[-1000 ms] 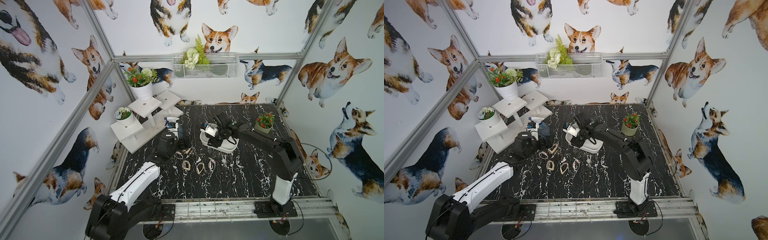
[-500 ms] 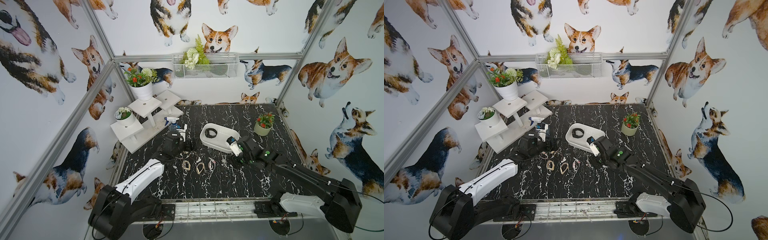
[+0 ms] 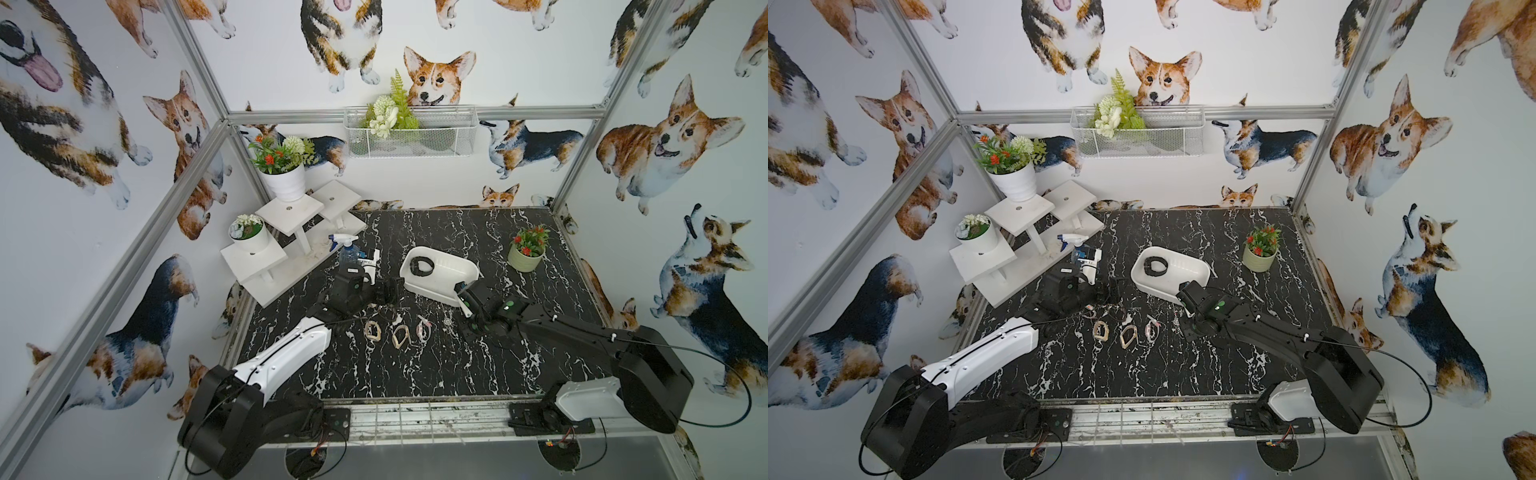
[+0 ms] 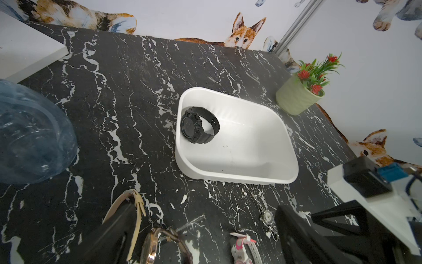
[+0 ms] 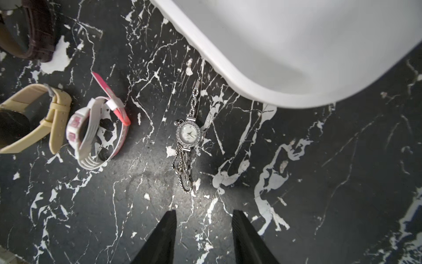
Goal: Put the watch into the storage box
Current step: Pick up the watch at the center of the board.
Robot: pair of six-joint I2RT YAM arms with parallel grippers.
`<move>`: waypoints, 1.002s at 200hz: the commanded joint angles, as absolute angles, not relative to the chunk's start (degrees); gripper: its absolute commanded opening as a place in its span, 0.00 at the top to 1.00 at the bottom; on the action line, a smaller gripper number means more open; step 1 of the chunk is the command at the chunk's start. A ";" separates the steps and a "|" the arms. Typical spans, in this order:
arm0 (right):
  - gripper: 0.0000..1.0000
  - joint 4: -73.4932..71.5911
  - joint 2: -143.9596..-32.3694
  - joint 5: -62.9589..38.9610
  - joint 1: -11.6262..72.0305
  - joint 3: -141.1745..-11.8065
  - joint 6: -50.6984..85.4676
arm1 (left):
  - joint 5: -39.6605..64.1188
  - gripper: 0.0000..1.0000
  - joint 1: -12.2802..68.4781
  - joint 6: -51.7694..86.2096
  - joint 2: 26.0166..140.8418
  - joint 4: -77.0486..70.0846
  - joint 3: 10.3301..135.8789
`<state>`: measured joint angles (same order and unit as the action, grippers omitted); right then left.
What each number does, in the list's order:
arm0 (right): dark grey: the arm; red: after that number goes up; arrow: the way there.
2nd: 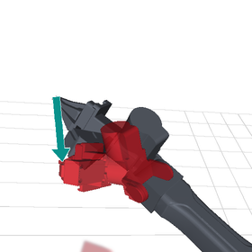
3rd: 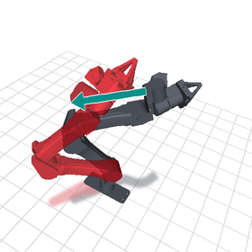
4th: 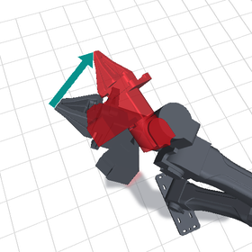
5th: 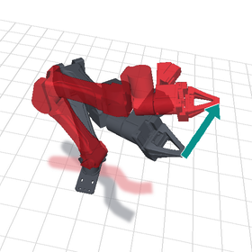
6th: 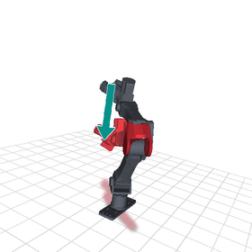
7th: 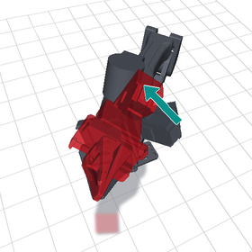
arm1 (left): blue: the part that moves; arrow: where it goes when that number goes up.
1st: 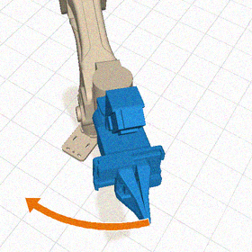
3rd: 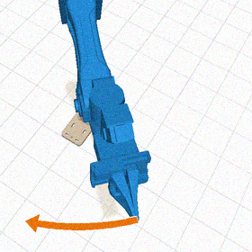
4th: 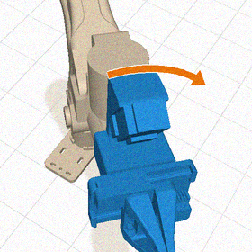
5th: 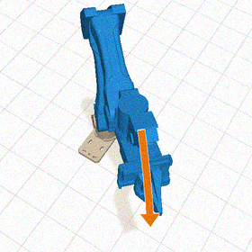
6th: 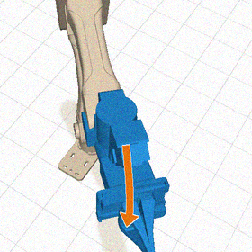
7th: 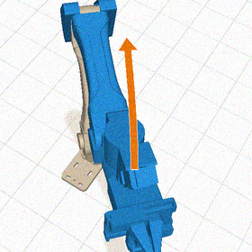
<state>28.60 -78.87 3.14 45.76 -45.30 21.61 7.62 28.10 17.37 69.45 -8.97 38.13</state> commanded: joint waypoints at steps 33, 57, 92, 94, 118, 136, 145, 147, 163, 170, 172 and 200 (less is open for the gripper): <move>0.54 24.32 -86.13 3.69 47.44 -48.06 22.77 | 7.31 0.00 28.12 16.75 70.66 -10.21 38.98; 0.54 23.34 -88.91 3.66 47.72 -48.73 22.76 | 7.33 0.00 28.08 16.53 70.80 -10.20 39.02; 0.54 23.05 -92.08 4.15 47.82 -49.28 22.85 | 6.87 0.00 28.12 15.95 70.47 -9.57 39.11; 0.54 22.99 -92.10 4.07 47.81 -49.26 22.85 | 6.84 0.00 28.12 15.92 70.42 -9.58 39.11; 0.55 22.48 -93.02 3.91 48.07 -49.31 22.92 | 6.70 0.00 28.11 15.63 70.49 -9.40 39.17; 0.55 22.75 -93.68 4.37 48.34 -49.61 22.72 | 6.83 0.00 28.12 15.64 70.52 -9.40 39.21; 0.56 22.85 -93.91 4.53 48.58 -49.66 22.68 | 6.69 0.00 28.12 15.53 70.58 -9.40 39.32; 0.56 22.85 -93.94 4.65 48.60 -49.72 22.72 | 6.73 0.00 28.12 15.57 70.58 -9.36 39.29; 0.58 23.11 -94.44 5.07 49.10 -49.81 22.68 | 6.74 0.00 28.10 15.55 70.49 -9.25 39.28; 0.59 23.27 -94.63 5.16 49.36 -49.76 22.70 | 6.69 0.00 28.12 15.56 70.44 -9.17 39.27; 0.60 23.29 -94.72 5.29 49.43 -49.75 22.68 | 6.66 0.00 28.12 15.56 70.41 -9.21 39.17; 0.63 24.07 -95.56 6.51 50.57 -49.24 23.35 | 6.34 0.00 28.12 15.33 70.05 -9.14 38.93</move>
